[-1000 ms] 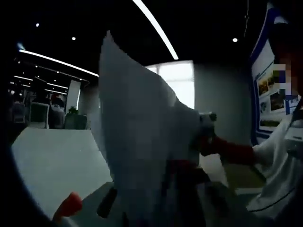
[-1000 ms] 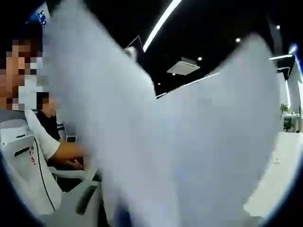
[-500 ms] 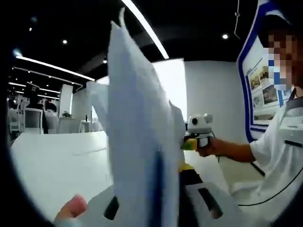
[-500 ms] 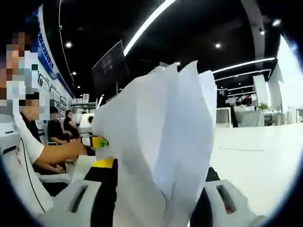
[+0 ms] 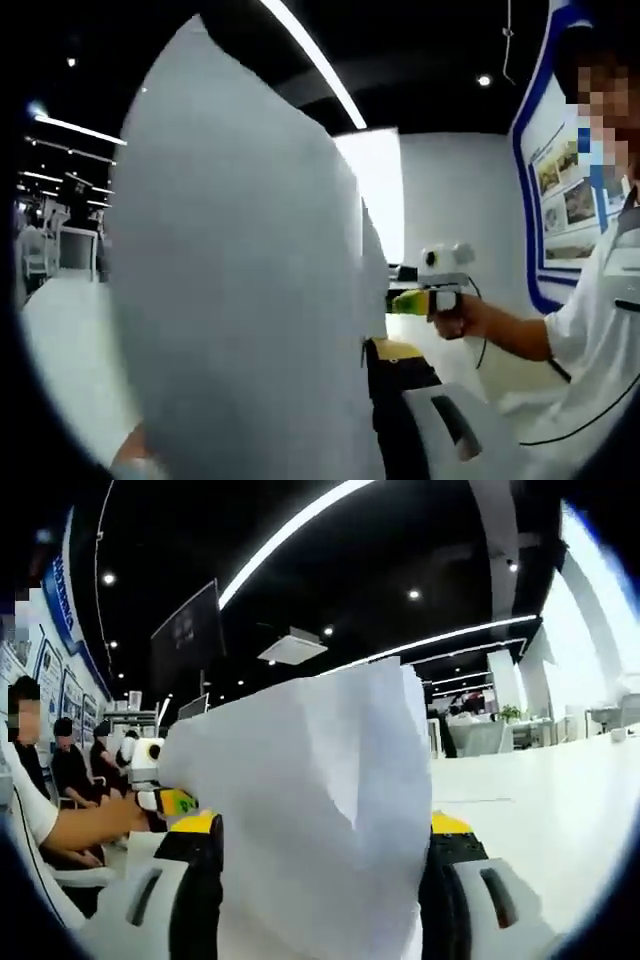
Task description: Organize the stack of printing papers by aligning and flattening the scattered papers on the table
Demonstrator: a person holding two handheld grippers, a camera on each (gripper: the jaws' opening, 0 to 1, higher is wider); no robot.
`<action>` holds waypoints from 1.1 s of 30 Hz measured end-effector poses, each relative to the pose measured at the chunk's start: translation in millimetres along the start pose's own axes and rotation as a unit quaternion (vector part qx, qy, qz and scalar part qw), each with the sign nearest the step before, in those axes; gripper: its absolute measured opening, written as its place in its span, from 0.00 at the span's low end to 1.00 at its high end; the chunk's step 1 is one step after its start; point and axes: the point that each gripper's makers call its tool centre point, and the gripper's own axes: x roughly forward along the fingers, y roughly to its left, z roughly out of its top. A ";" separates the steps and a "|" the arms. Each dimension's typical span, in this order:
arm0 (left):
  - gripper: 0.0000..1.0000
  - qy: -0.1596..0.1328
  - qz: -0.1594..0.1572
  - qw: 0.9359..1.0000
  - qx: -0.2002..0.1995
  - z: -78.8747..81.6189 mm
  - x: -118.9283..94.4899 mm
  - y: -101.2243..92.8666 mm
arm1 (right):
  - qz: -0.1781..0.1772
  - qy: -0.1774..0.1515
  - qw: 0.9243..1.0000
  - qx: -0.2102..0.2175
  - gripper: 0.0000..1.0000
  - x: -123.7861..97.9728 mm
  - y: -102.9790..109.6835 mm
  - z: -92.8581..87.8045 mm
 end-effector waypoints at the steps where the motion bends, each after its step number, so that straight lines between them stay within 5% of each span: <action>1: 0.23 -0.001 0.001 1.000 0.000 0.3 -0.5 0.7 | 0.002 -0.010 1.000 0.009 0.74 -2.7 0.0 3.4; 3: 0.24 -0.008 0.006 1.000 -0.010 2.1 0.4 3.1 | 0.005 -0.032 0.998 0.050 0.77 -4.4 -0.9 10.6; 6: 0.25 -0.013 0.016 1.000 0.016 -0.3 6.6 5.1 | 0.005 -0.038 0.999 0.009 0.79 -6.3 1.4 14.9; 8: 0.25 -0.019 0.015 0.999 0.022 -0.3 4.0 3.1 | 0.020 -0.055 0.998 0.023 0.69 -12.7 0.9 18.7; 11: 0.17 -0.028 0.009 0.996 0.084 1.9 0.1 -4.7 | 0.041 -0.052 0.998 0.012 0.49 -18.4 -5.2 14.1; 15: 0.06 -0.035 -0.018 0.994 0.106 3.2 -4.5 -21.4 | 0.107 -0.048 0.992 0.034 0.39 -22.7 -4.8 11.1; 19: 0.06 -0.036 -0.046 0.988 0.146 2.9 -8.3 -31.8 | 0.162 -0.058 0.985 0.015 0.50 -26.2 -4.7 10.3; 26: 0.06 -0.032 -0.077 0.991 0.107 6.2 -19.9 -34.4 | 0.215 -0.044 0.976 0.004 0.60 -8.4 -12.7 1.8; 32: 0.06 -0.058 -0.103 0.991 0.056 19.2 -33.9 -32.4 | 0.306 -0.055 0.949 0.042 0.61 6.4 20.5 8.1; 33: 0.06 -0.060 -0.105 0.991 0.049 21.0 -35.9 -31.2 | 0.337 -0.051 0.939 0.050 0.55 6.0 36.9 8.6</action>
